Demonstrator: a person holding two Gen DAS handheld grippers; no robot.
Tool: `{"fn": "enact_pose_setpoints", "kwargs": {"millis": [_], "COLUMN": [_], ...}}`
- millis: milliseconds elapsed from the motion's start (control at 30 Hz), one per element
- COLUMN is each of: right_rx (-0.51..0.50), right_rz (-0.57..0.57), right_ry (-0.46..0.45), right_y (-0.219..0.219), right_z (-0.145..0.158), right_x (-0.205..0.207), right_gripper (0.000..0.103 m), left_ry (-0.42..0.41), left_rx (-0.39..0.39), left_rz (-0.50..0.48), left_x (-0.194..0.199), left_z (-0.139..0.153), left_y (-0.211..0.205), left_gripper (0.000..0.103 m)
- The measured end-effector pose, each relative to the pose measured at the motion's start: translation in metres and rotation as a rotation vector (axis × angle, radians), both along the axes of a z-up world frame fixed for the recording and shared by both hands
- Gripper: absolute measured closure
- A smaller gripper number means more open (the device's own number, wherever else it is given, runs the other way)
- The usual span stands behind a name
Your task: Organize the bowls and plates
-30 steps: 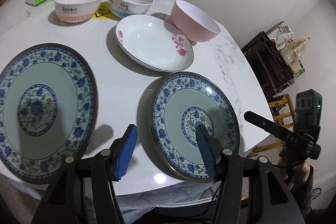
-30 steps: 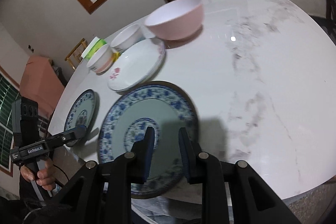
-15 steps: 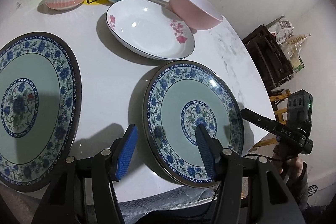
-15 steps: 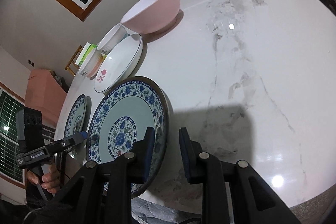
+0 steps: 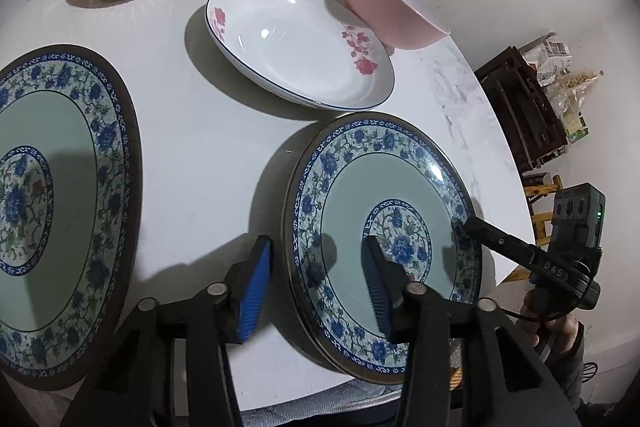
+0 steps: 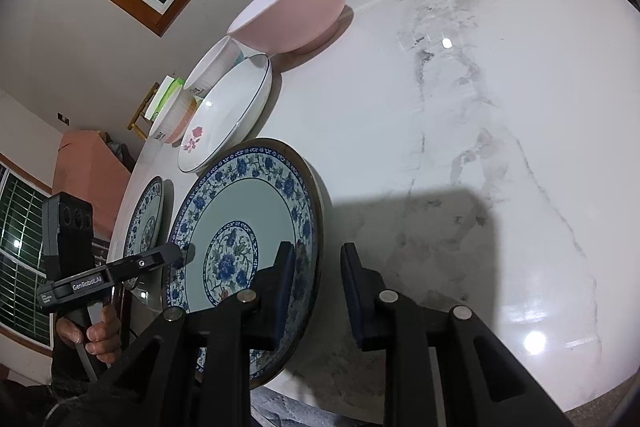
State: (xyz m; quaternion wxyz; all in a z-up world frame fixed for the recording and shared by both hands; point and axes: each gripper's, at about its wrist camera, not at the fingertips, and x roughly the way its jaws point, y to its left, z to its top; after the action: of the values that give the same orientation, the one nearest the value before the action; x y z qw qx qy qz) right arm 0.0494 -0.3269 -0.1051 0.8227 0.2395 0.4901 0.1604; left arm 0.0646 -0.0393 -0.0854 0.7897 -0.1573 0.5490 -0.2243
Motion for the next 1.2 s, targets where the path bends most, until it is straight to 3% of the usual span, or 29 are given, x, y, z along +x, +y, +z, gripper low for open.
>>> {"fn": "enact_pose_setpoints", "kwargs": {"millis": [200, 300, 467, 633, 1200], "right_rx": [0.011, -0.021, -0.033, -0.04, -0.049], "right_rz": [0.018, 0.011, -0.011, -0.026, -0.02], "right_ry": [0.003, -0.004, -0.001, -0.006, -0.021], "right_y": [0.005, 0.008, 0.008, 0.009, 0.025], "right_z": [-0.002, -0.001, -0.001, 0.002, 0.02], "right_x": [0.0, -0.002, -0.002, -0.003, -0.006], "right_gripper": [0.083, 0.088, 0.089, 0.089, 0.089], "left_ry": [0.002, -0.001, -0.011, -0.022, -0.028], "left_rx": [-0.011, 0.001, 0.034, 0.073, 0.073], "left_rz": [0.001, 0.008, 0.016, 0.011, 0.032], "left_x": [0.002, 0.002, 0.001, -0.002, -0.01], "left_z": [-0.001, -0.001, -0.001, 0.001, 0.013], "left_y": [0.001, 0.002, 0.003, 0.001, 0.009], "left_gripper": [0.073, 0.079, 0.09, 0.089, 0.088]}}
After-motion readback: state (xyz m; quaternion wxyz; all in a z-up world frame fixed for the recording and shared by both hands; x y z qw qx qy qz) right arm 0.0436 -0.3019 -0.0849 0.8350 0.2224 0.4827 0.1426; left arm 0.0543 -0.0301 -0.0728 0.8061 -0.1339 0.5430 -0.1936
